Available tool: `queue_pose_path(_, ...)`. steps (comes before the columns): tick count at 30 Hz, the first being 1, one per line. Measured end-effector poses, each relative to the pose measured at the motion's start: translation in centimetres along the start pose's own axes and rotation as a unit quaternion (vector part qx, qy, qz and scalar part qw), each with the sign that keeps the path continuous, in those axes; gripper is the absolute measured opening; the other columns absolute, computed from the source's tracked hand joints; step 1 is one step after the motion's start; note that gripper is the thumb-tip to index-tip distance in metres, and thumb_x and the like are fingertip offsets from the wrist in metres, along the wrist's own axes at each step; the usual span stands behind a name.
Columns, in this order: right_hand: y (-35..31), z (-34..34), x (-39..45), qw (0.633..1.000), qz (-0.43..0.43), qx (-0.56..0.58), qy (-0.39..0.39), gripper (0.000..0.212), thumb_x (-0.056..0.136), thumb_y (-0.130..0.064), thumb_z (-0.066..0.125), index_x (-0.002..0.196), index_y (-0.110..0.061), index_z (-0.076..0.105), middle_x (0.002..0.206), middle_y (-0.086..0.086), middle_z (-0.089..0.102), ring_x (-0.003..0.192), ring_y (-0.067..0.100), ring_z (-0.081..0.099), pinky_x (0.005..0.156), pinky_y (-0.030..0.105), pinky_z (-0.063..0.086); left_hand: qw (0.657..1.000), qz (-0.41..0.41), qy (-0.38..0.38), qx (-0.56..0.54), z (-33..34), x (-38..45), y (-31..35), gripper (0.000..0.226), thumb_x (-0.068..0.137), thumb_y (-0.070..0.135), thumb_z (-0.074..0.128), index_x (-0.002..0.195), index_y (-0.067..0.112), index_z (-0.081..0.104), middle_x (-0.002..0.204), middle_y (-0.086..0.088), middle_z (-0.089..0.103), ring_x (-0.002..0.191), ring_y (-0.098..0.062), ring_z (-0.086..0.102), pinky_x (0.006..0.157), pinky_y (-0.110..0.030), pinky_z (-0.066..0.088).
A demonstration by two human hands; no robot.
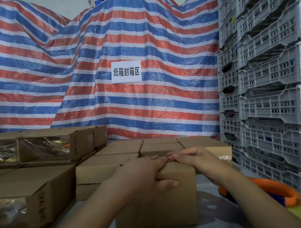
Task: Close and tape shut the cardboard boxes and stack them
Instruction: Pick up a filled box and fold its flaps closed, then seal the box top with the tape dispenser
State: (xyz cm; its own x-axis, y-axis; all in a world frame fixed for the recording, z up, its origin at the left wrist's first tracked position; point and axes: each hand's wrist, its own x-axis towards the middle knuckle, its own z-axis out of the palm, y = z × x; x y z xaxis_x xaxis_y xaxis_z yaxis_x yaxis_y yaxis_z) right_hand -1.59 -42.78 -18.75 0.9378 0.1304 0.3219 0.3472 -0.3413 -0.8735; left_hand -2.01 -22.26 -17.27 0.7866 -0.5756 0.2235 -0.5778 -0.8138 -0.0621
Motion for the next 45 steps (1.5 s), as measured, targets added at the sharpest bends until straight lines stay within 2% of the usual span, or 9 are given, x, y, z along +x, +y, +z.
queue_pose_path(5,-0.7,-1.4,-0.3,0.98,-0.069,-0.149,0.115,0.024,0.097,-0.048,0.054,0.101,-0.03,0.07,0.102,-0.008,0.072,0.098,0.01,0.066,0.087,0.03,0.053,1.0,0.006,0.028,0.001,0.4,-0.4,0.1,0.074,0.088,0.074,0.038,0.151,0.041,0.019,0.16,0.011,0.023,0.142,-0.015,0.031,0.111,-0.04,0.031)
queue_pose_path(11,2.2,-6.1,-4.9,0.798,0.122,-0.553,0.205,0.044,0.095,-0.063,0.042,0.097,-0.023,0.061,0.106,0.003,0.07,0.092,0.023,0.066,0.067,0.032,0.042,0.999,0.004,0.039,0.007,0.6,-0.6,0.0,0.078,0.086,0.078,0.034,0.152,0.04,0.019,0.16,0.012,0.023,0.142,-0.016,0.031,0.112,-0.04,0.031)
queue_pose_path(15,4.4,-7.3,-8.4,0.776,0.204,-0.561,0.201,0.059,0.09,-0.076,0.035,0.075,-0.022,0.054,0.074,-0.007,0.06,0.065,0.013,0.057,0.052,0.029,0.04,0.999,-0.001,0.034,0.004,0.5,-0.8,0.0,0.078,0.086,0.078,0.034,0.152,0.04,0.018,0.16,0.011,0.024,0.142,-0.016,0.031,0.112,-0.04,0.032)
queue_pose_path(25,5.9,-6.2,-9.9,0.759,0.166,-0.592,0.212,0.05,0.081,-0.079,0.047,0.066,-0.032,0.039,0.065,-0.015,0.043,0.06,0.008,0.046,0.047,0.023,0.031,0.999,0.011,0.039,0.006,0.1,-2.5,0.4,0.081,0.085,0.078,0.034,0.153,0.036,0.018,0.159,0.012,0.024,0.143,-0.013,0.028,0.115,-0.039,0.029)
queue_pose_path(28,4.8,-6.6,-9.3,0.781,0.178,-0.554,0.226,0.051,0.083,-0.076,0.05,0.066,-0.028,0.054,0.062,-0.011,0.057,0.055,0.006,0.055,0.045,0.023,0.035,0.999,-0.001,0.034,-0.016,0.0,-2.5,0.5,0.08,0.087,0.078,0.026,0.153,0.034,0.02,0.16,0.01,0.024,0.144,-0.014,0.026,0.116,-0.039,0.025)
queue_pose_path(33,-2.8,-6.7,-6.9,0.933,0.093,-0.199,0.284,0.054,0.075,-0.062,0.073,0.066,-0.008,0.071,0.051,0.004,0.068,0.046,0.016,0.066,0.044,0.022,0.041,0.973,-0.056,0.009,-0.222,-1.0,-2.7,0.7,0.067,0.093,0.072,0.02,0.151,0.037,0.026,0.155,0.003,0.036,0.14,-0.018,0.034,0.108,-0.039,0.027)
queue_pose_path(37,-9.3,-5.1,-3.8,0.99,0.042,0.024,0.136,0.062,0.055,-0.065,0.074,0.089,-0.013,0.076,0.074,0.007,0.076,0.054,0.015,0.068,0.049,0.024,0.053,0.933,-0.062,0.004,-0.355,-2.8,-3.4,0.3,0.042,0.102,0.05,0.027,0.132,0.033,0.051,0.137,0.003,0.053,0.123,-0.013,0.048,0.105,-0.033,0.033)
queue_pose_path(41,-10.8,-2.5,-0.4,0.992,0.05,0.112,0.035,0.038,0.067,-0.056,0.074,0.073,-0.019,0.081,0.065,0.004,0.071,0.049,0.013,0.065,0.044,0.024,0.051,0.907,-0.115,0.077,-0.398,-4.2,-3.5,-1.1,0.024,0.099,0.038,0.047,0.1,0.023,0.066,0.096,0.002,0.067,0.088,-0.011,0.062,0.07,-0.026,0.042)
queue_pose_path(45,-9.4,-1.1,1.8,0.99,0.084,0.112,0.007,0.059,0.068,-0.067,0.071,0.099,-0.017,0.076,0.069,0.005,0.069,0.052,0.014,0.062,0.048,0.026,0.05,0.731,-0.183,0.094,-0.65,-3.9,-2.4,-1.6,0.032,0.102,0.024,0.043,0.104,0.002,0.066,0.117,-0.016,0.068,0.111,-0.027,0.063,0.102,-0.041,0.047)
